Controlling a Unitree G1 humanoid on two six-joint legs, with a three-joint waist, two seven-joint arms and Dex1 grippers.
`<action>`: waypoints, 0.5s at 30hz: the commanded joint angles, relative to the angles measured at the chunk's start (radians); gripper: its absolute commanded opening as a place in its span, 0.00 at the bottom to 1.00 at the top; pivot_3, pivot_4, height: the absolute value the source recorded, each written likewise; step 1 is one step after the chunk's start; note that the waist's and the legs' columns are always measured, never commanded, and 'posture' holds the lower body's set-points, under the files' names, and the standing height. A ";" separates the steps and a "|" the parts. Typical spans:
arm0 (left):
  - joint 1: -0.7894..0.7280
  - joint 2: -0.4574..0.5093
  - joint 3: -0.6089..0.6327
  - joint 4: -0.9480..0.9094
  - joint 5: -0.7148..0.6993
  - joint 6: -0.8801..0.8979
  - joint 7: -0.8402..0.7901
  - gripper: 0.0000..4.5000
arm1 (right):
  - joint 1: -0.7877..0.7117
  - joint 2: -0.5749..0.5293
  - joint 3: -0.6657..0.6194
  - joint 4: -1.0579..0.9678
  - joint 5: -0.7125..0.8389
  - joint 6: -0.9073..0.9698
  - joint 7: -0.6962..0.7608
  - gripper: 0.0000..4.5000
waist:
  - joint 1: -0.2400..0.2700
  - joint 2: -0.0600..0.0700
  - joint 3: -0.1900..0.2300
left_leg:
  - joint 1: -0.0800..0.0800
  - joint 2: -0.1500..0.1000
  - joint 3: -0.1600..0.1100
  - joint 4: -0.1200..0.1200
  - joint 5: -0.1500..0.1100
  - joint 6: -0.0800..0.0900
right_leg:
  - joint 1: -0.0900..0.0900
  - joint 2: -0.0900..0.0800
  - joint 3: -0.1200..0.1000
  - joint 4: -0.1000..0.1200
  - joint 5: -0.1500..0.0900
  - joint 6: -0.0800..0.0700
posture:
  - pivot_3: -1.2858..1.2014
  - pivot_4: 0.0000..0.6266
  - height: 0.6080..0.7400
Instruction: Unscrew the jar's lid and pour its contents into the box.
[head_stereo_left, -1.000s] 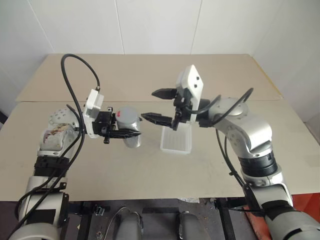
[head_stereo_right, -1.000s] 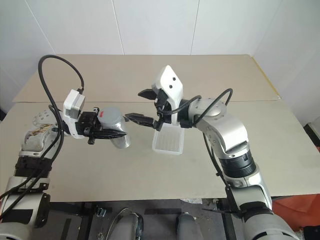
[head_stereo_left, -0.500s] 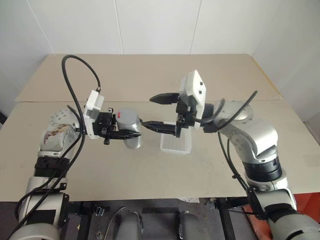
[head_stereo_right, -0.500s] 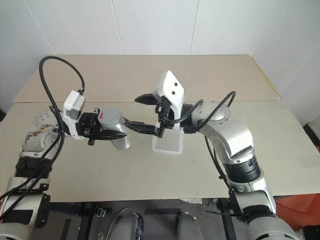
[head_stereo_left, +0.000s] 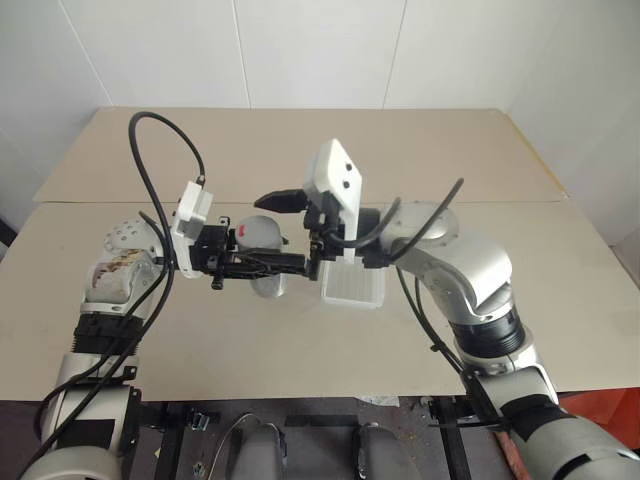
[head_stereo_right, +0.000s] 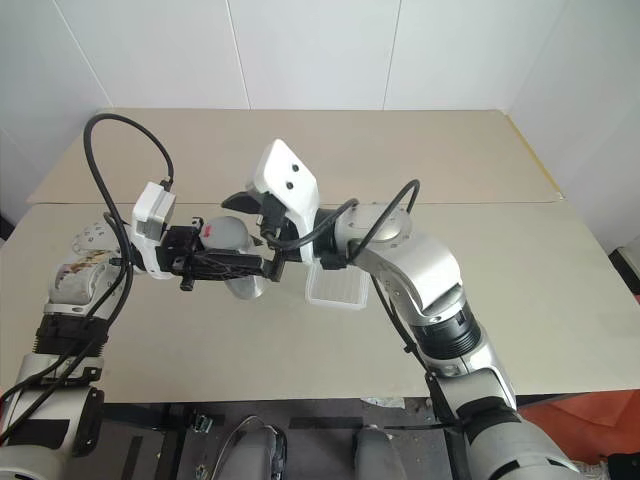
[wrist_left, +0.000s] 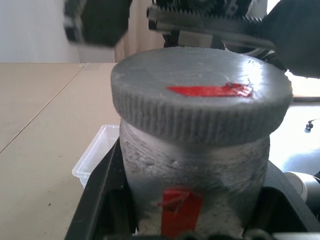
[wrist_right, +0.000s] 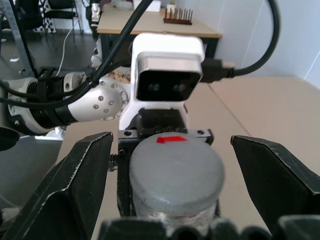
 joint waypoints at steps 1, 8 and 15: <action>-0.013 0.005 0.015 -0.028 -0.007 -0.011 0.002 0.44 | -0.033 0.016 0.004 -0.003 -0.008 0.000 -0.008 0.98 | 0.000 0.000 0.000 | 0.000 0.000 0.000 0.000 0.000 0.000 | 0.000 0.000 0.000 0.000 0.000 0.000 | 0.52 0.24 1.00; -0.010 0.010 0.018 -0.027 -0.006 -0.015 0.001 0.44 | -0.043 0.036 0.002 0.018 -0.012 -0.002 -0.012 0.90 | -0.001 0.000 0.000 | 0.000 0.000 0.000 0.000 0.000 0.000 | 0.000 0.000 0.000 0.000 0.000 0.000 | 0.52 0.24 1.00; -0.001 0.014 0.016 -0.033 -0.005 -0.014 -0.001 0.44 | -0.048 0.046 -0.016 0.011 -0.001 0.003 -0.019 0.61 | -0.001 0.000 0.000 | 0.000 0.000 0.000 0.000 0.000 0.000 | 0.000 0.000 0.000 0.000 0.000 0.000 | 0.52 0.24 1.00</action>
